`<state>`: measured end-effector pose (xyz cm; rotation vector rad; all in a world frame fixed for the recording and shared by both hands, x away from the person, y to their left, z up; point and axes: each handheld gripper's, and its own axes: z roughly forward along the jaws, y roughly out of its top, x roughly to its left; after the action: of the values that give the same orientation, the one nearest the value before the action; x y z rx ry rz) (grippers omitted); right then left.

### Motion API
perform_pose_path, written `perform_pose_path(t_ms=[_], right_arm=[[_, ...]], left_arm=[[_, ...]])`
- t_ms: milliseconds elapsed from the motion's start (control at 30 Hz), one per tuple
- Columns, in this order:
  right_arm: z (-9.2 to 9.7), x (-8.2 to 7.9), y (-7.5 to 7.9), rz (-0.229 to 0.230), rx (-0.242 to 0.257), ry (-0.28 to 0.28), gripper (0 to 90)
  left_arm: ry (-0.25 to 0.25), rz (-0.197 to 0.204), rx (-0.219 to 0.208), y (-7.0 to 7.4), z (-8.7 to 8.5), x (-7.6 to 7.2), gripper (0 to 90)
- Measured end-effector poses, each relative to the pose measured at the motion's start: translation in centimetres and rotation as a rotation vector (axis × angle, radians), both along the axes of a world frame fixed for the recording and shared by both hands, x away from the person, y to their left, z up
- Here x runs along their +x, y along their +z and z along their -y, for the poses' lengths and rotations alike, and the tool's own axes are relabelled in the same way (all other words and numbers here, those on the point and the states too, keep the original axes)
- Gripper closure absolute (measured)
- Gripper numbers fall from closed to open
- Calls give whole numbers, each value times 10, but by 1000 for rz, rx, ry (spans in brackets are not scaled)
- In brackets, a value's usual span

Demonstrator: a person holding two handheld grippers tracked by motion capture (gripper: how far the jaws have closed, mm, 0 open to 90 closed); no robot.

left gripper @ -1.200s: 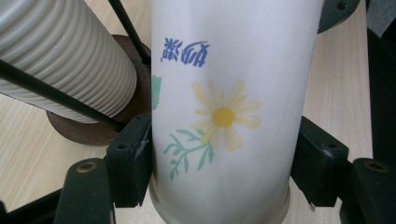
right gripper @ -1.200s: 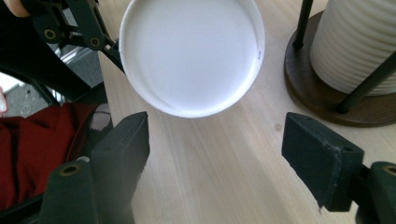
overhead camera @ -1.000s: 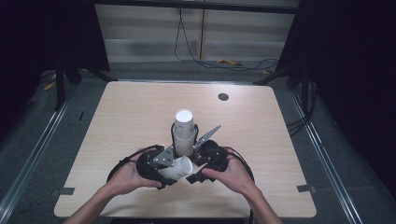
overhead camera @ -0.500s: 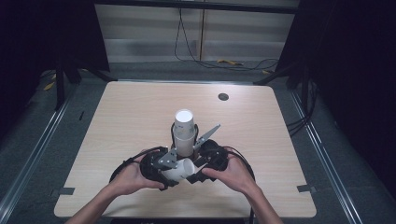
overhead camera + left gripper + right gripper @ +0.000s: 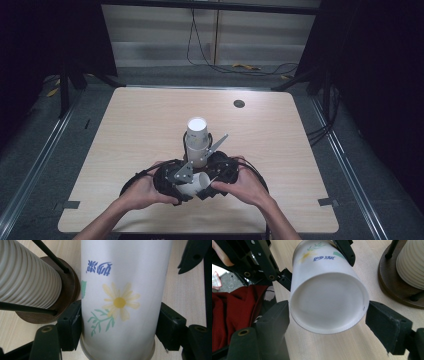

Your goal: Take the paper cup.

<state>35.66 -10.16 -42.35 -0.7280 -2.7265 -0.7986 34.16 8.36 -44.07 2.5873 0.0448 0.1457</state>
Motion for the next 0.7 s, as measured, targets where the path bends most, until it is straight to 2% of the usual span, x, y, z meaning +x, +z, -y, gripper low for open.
perform_pose_path(t_ms=[67, 233, 300, 400, 500, 600, 700], right_arm=[[-1, 0, 0, -18, -8, 1, 203], [-5, 4, -1, -28, -7, 9, 231], [-6, 6, -1, -31, -6, 10, 236], [-7, 7, -2, -39, -6, 16, 253], [-7, 6, -3, -57, 12, 22, 266], [-7, 5, -2, -76, 6, 21, 278], [-6, 6, -3, -80, 15, 38, 294]], left_arm=[[-3, 7, 3, 0, 0, 0, 313], [-4, 22, 22, -1, 5, -1, 314], [5, 18, -3, -1, 6, -3, 313], [-18, 26, 16, 0, 7, -4, 314], [-15, 37, 22, -1, 9, -8, 314], [-26, 40, 23, -1, 10, -11, 313], [-32, 50, 30, -1, 11, -13, 313]])
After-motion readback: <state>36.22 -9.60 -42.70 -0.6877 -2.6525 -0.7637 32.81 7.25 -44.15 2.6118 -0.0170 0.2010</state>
